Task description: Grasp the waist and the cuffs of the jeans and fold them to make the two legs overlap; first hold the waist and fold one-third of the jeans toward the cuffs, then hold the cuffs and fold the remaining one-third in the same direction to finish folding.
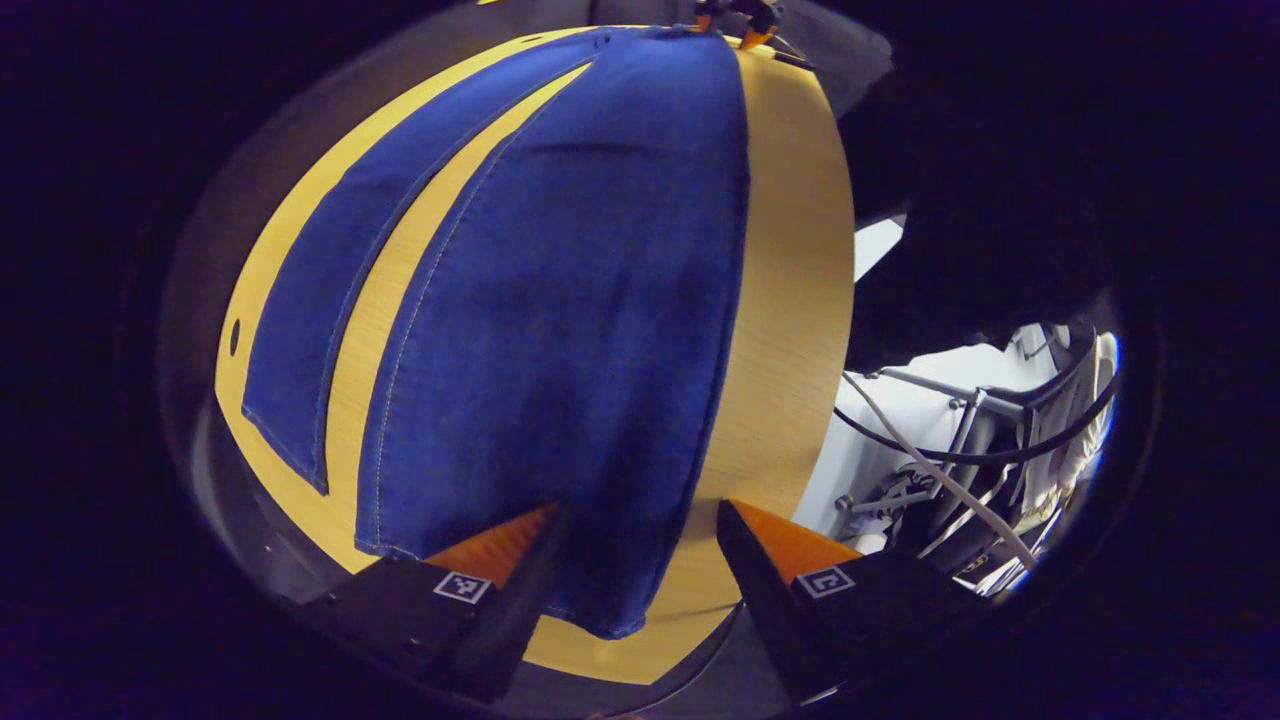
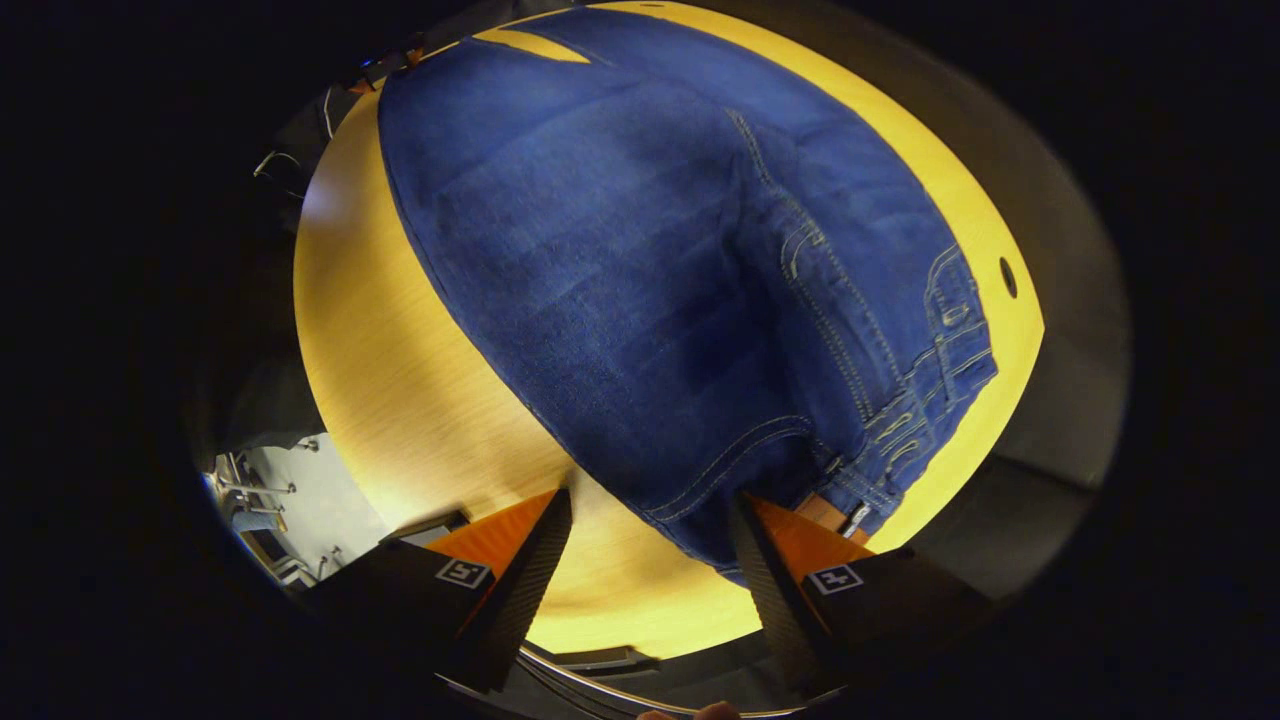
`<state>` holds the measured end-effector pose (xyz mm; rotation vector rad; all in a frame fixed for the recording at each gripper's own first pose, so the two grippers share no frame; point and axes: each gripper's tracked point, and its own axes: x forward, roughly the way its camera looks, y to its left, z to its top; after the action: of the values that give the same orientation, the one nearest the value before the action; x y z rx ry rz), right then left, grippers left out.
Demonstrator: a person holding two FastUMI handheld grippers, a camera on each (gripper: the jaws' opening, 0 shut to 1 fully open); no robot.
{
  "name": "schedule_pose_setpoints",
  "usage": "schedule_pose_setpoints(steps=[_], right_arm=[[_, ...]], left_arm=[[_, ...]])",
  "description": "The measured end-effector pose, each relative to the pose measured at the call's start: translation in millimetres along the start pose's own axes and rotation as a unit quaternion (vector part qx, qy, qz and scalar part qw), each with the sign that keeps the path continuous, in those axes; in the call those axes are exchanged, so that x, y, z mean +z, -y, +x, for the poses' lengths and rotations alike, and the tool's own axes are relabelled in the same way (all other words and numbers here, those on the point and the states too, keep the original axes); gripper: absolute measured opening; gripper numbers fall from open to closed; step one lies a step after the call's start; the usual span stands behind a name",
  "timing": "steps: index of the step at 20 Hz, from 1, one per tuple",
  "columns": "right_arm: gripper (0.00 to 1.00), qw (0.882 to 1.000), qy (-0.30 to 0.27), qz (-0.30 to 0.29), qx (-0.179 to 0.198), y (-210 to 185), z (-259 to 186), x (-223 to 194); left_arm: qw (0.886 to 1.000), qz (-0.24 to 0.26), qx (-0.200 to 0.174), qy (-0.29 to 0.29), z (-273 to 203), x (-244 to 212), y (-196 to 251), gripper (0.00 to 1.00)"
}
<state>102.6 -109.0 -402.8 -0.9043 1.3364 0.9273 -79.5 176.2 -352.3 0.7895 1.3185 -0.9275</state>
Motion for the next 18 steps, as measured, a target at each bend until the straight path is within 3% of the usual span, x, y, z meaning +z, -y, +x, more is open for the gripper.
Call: schedule_pose_setpoints(steps=[3, 4, 5, 7, 8, 13, 18], right_arm=[[0.97, 0.998, -0.008, 0.055, 0.005, 5, 2, 4], [0.94, 0.997, -0.008, 0.077, -0.001, 13, 4, 5], [0.65, 0.994, 0.003, 0.097, -0.044, 37, 3, 8], [0.05, 0.981, 0.018, 0.186, -0.056, 44, 3, 11], [0.05, 0.976, 0.025, 0.21, -0.056, 45, 5, 12], [0.05, 0.961, 0.064, 0.261, -0.065, 47, -14, 21], [0.05, 0.933, 0.162, 0.309, -0.094, 70, -73, 54]], left_arm=[[1.0, -0.01, 0.005, 0.007, 6, 0, -9, 0.93], [0.999, -0.026, 0.014, 0.016, 4, 3, -14, 0.81], [0.998, -0.05, 0.033, 0.025, 4, 4, -24, 0.7], [0.993, -0.099, 0.055, 0.04, -1, 11, -29, 0.1], [0.991, -0.113, 0.062, 0.041, 1, 12, -27, 0.06], [0.985, -0.137, 0.099, 0.035, -5, 10, -33, 0.06], [0.967, -0.179, 0.175, 0.051, -46, 22, -67, 0.06]])
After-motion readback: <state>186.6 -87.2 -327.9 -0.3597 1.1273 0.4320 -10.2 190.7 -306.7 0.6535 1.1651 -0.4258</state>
